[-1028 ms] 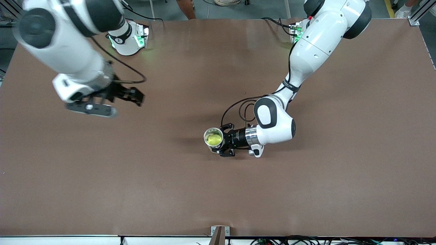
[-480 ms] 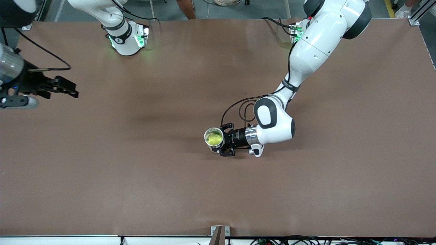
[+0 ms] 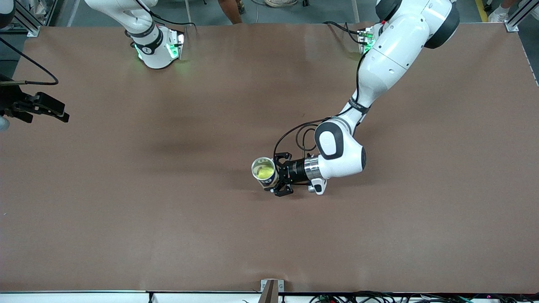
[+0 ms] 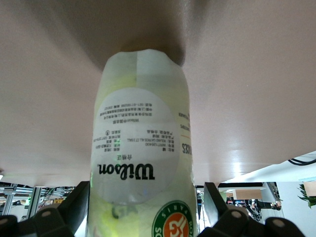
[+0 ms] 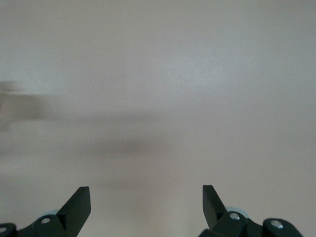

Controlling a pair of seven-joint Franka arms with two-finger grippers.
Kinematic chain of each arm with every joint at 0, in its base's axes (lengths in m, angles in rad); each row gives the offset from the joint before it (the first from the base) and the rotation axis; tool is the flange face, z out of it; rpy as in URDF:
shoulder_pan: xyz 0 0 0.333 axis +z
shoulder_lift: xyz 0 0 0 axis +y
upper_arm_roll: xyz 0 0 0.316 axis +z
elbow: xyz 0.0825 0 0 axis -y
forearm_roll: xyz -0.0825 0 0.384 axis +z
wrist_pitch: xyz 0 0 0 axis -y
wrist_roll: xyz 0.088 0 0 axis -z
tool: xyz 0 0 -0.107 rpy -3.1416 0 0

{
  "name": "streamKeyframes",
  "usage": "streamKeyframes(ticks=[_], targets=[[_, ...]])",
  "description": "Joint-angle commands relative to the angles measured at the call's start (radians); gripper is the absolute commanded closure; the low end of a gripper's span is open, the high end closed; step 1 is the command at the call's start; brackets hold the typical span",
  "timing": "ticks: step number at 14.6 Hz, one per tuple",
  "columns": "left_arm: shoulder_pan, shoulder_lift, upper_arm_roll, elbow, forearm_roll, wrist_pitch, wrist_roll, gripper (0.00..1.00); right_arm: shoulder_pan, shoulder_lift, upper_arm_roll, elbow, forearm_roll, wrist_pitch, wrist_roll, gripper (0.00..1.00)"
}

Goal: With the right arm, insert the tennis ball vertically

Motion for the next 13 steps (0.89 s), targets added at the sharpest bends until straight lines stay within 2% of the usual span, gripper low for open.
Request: streamKeyframes(ticks=[1, 4, 13], targets=[[-0.002, -0.003, -0.002, -0.010, -0.028, 0.019, 0.021, 0.00, -0.021, -0.016, 0.021, 0.002, -0.016, 0.004, -0.008, 0.00], [0.003, -0.009, -0.002, -0.029, -0.028, 0.019, 0.023, 0.00, -0.032, 0.001, 0.019, 0.080, -0.013, -0.004, -0.003, 0.00], [0.034, -0.018, -0.002, -0.062, -0.025, 0.011, 0.043, 0.00, -0.041, 0.003, 0.021, 0.082, -0.019, 0.006, -0.006, 0.00]])
